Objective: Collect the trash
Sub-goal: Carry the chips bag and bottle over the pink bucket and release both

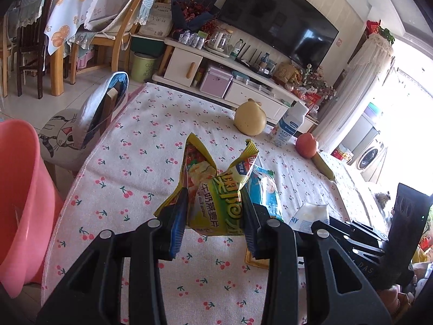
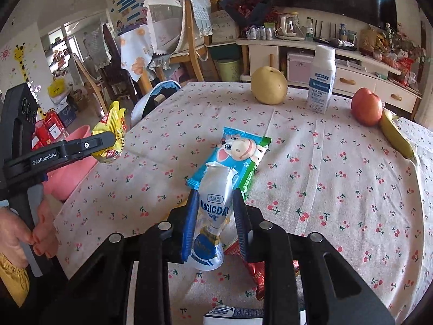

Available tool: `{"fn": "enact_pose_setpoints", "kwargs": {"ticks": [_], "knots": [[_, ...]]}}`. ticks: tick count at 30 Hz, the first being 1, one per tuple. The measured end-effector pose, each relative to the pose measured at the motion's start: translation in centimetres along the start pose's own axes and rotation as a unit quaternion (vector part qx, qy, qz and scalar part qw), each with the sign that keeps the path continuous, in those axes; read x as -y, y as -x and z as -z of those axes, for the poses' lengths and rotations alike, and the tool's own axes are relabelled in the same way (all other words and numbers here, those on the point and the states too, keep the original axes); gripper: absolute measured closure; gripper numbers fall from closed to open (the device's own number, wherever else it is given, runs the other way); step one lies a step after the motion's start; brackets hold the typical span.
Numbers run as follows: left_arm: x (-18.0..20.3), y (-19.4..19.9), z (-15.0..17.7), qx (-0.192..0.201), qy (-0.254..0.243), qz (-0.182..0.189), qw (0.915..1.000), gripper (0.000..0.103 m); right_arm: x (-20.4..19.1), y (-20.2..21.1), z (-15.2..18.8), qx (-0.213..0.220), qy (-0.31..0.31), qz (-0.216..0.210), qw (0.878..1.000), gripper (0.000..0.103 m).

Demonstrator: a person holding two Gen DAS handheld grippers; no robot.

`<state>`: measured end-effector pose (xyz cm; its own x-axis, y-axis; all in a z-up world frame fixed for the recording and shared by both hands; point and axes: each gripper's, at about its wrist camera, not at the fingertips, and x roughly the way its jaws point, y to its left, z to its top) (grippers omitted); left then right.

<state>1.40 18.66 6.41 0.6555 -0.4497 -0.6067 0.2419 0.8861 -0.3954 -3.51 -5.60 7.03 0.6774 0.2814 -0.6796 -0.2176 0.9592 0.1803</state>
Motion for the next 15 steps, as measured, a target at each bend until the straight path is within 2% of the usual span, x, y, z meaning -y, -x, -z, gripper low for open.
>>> {"fn": "enact_pose_setpoints", "kwargs": {"ticks": [9,15], "knots": [[-1.7,2.9,-1.2,0.035,0.014,0.003,0.9993,0.064,-4.4,1.2,-2.8,0.038,-0.004,-0.024,0.999,0.076],[-4.2,5.8,-2.1,0.066,0.047,0.008,0.9967,0.064,-9.7,0.5,-5.2,0.054,-0.002,-0.076,0.996,0.076]]}}
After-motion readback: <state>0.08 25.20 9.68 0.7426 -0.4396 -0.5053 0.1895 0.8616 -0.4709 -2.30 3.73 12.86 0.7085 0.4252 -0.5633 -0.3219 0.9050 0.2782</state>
